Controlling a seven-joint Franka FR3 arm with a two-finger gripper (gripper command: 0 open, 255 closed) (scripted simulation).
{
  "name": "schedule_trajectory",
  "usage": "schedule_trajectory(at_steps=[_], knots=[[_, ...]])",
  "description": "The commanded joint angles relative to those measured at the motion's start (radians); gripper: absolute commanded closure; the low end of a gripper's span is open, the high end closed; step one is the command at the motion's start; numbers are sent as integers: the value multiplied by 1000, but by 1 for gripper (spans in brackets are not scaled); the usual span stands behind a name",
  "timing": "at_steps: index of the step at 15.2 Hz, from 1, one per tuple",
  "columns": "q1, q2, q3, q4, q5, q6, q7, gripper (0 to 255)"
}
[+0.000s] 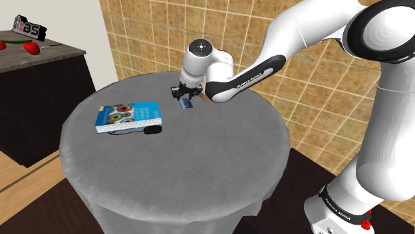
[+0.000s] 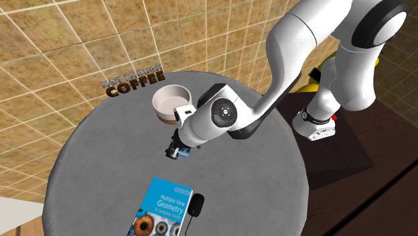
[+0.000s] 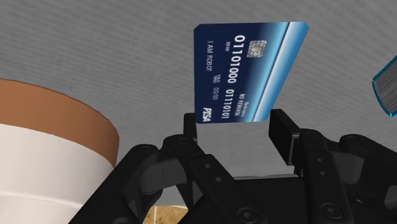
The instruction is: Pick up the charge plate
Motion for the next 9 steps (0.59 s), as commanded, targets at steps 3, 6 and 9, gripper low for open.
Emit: schedule_trajectory(at_steps=[3,6,9], knots=[[-11,-30,20,9,48,-30,-46,255],[-20,-52,33,16,81,-51,-79,255],[-23,-59,37,20,94,-59,-92,255]])
